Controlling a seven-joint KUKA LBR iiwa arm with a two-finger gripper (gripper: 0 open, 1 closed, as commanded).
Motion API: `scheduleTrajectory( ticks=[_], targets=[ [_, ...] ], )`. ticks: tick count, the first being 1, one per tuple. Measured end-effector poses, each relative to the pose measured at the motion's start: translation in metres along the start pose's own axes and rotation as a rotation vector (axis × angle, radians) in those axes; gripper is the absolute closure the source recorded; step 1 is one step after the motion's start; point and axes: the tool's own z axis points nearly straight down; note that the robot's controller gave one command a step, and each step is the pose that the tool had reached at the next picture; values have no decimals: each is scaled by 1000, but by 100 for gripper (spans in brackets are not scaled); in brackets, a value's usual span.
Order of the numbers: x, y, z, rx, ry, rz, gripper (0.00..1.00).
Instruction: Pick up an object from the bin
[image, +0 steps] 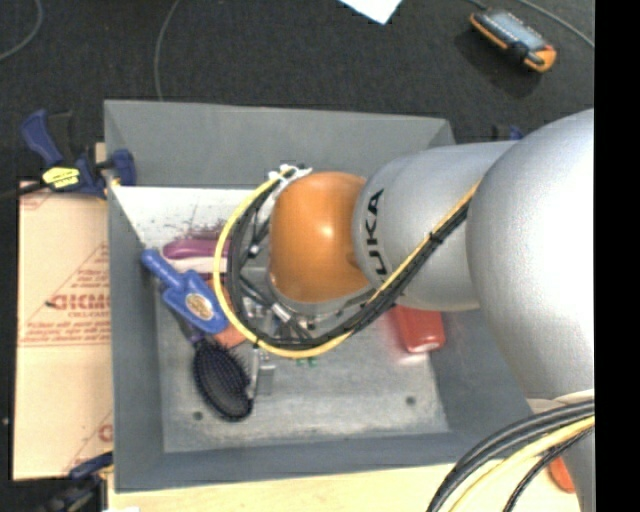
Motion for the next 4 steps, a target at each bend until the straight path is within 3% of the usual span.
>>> scheduleTrajectory(
  ticks=[1,2,3,4],
  targets=[
    [-2,-1,-4,-1,-8,4,0],
    [27,24,53,-4,-10,272,0],
    [27,32,2,-3,-14,128,0],
    [67,29,28,-5,-9,485,0]
  ],
)
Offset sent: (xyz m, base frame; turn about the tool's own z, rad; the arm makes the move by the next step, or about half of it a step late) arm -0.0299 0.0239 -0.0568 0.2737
